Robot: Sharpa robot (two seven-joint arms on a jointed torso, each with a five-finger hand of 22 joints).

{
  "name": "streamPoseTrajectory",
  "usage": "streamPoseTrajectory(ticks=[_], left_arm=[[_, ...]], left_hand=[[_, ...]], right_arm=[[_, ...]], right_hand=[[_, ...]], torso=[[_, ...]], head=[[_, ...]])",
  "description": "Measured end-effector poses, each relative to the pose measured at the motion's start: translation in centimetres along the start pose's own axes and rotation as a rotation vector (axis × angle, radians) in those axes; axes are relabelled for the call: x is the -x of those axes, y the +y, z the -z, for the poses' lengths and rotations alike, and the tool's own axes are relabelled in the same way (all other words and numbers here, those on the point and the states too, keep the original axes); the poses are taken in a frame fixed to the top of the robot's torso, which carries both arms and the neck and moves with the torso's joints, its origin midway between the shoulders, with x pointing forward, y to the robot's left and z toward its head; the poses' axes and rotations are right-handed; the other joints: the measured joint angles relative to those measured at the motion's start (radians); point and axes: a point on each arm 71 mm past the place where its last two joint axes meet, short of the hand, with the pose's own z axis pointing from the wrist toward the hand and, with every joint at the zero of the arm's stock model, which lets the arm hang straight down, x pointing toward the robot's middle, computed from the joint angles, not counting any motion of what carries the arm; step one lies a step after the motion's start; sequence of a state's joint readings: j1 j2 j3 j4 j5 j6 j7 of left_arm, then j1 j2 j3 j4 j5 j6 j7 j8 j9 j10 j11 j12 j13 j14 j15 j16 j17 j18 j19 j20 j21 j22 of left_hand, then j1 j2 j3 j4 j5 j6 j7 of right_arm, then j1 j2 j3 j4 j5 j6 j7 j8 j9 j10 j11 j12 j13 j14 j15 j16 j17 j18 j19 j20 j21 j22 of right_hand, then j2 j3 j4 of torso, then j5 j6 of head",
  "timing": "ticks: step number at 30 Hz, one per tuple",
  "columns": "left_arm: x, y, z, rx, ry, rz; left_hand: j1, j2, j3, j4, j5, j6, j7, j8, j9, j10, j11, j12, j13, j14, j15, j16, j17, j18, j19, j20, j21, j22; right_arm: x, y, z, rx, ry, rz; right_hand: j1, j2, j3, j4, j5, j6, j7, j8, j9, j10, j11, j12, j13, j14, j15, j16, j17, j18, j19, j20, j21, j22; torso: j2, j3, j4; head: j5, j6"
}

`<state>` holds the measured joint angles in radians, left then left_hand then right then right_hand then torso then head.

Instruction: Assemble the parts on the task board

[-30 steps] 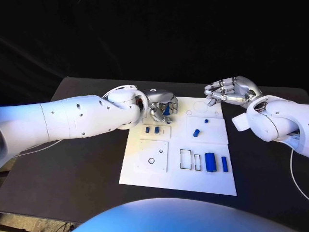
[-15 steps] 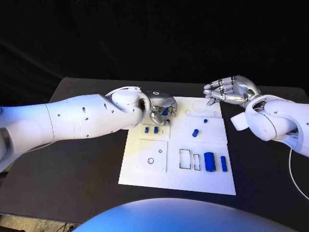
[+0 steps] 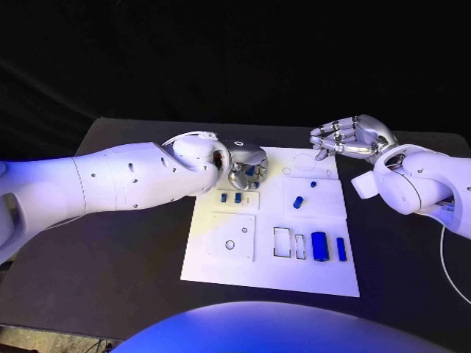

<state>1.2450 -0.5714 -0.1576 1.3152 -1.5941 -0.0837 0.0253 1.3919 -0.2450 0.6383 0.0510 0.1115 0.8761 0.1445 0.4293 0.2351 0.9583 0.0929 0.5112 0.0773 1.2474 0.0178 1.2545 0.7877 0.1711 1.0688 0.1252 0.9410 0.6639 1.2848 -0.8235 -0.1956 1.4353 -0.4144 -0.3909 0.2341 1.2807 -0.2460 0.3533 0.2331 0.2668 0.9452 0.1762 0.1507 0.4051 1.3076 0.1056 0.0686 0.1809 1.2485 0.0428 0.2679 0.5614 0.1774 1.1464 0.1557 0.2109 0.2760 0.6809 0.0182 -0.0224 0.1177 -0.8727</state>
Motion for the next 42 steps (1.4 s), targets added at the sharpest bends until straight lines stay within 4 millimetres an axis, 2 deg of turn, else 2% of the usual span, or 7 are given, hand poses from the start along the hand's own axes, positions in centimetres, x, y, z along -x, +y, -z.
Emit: streamPoseTrajectory(ticks=[4, 25, 33, 42], left_arm=[[-0.06, 0.03, -0.10, 0.003, 0.009, -0.001], [0.03, 0.08, -0.48, 0.009, 0.033, 0.001], [0.07, 0.11, -0.58, 0.011, 0.037, 0.005], [0.03, 0.11, -0.66, 0.012, 0.044, 0.009]], left_hand=[[0.000, 0.000, 0.015, -0.010, 0.000, 0.007, 0.000, -0.004, -0.002, 0.004, -0.004, -0.009, -0.004, 0.000, 0.000, 0.005, -0.001, 0.000, 0.000, 0.000, 0.008, 0.011], [-0.008, -0.008, 0.023, -0.012, -0.011, 0.011, 0.003, -0.015, -0.004, 0.007, 0.000, -0.025, -0.007, 0.000, 0.000, 0.012, -0.005, 0.000, 0.000, 0.000, 0.022, 0.024], [-0.016, 0.000, 0.031, -0.015, -0.015, 0.016, 0.002, -0.015, -0.005, 0.020, -0.002, -0.029, -0.008, 0.012, 0.002, 0.024, 0.007, 0.000, 0.000, 0.000, 0.041, 0.045], [-0.026, 0.010, 0.039, -0.023, -0.021, 0.048, -0.005, -0.015, -0.001, 0.056, -0.012, -0.030, -0.004, 0.037, -0.009, 0.051, 0.041, 0.000, 0.020, -0.009, 0.080, 0.091]], right_arm=[[-0.01, 0.01, 0.01, 0.000, 0.000, 0.000], [-0.09, 0.06, 0.07, 0.002, 0.003, -0.002], [-0.12, 0.08, 0.09, 0.002, 0.004, -0.002], [-0.17, 0.11, 0.12, 0.003, 0.005, -0.003]], right_hand=[[0.000, 0.000, 0.000, 0.000, 0.000, 0.000, 0.000, 0.000, 0.000, 0.000, 0.000, 0.000, 0.000, 0.000, 0.000, 0.000, 0.000, 0.000, 0.000, 0.000, 0.000, 0.000], [0.000, 0.000, 0.000, 0.000, 0.000, 0.000, 0.000, 0.000, 0.000, 0.000, 0.000, 0.000, 0.000, 0.000, 0.000, 0.000, 0.000, 0.000, 0.000, 0.000, 0.000, 0.000], [0.000, 0.000, 0.000, 0.000, 0.000, 0.000, 0.000, 0.000, 0.000, 0.000, 0.000, 0.000, 0.000, 0.000, 0.000, 0.000, 0.000, 0.000, 0.000, 0.000, 0.000, -0.001], [0.000, 0.000, 0.000, 0.000, 0.000, 0.000, 0.000, 0.000, 0.000, 0.000, 0.000, 0.000, -0.001, 0.000, 0.000, 0.000, 0.000, 0.000, 0.000, 0.000, 0.000, -0.001]], torso=[[0.000, -0.0001, -0.0003], [0.000, 0.0008, -0.0003], [0.000, 0.0006, -0.0002], [-0.001, 0.0006, 0.0002]], head=[[0.000, 0.000], [-0.002, 0.000], [-0.002, 0.000], [-0.002, 0.000]])
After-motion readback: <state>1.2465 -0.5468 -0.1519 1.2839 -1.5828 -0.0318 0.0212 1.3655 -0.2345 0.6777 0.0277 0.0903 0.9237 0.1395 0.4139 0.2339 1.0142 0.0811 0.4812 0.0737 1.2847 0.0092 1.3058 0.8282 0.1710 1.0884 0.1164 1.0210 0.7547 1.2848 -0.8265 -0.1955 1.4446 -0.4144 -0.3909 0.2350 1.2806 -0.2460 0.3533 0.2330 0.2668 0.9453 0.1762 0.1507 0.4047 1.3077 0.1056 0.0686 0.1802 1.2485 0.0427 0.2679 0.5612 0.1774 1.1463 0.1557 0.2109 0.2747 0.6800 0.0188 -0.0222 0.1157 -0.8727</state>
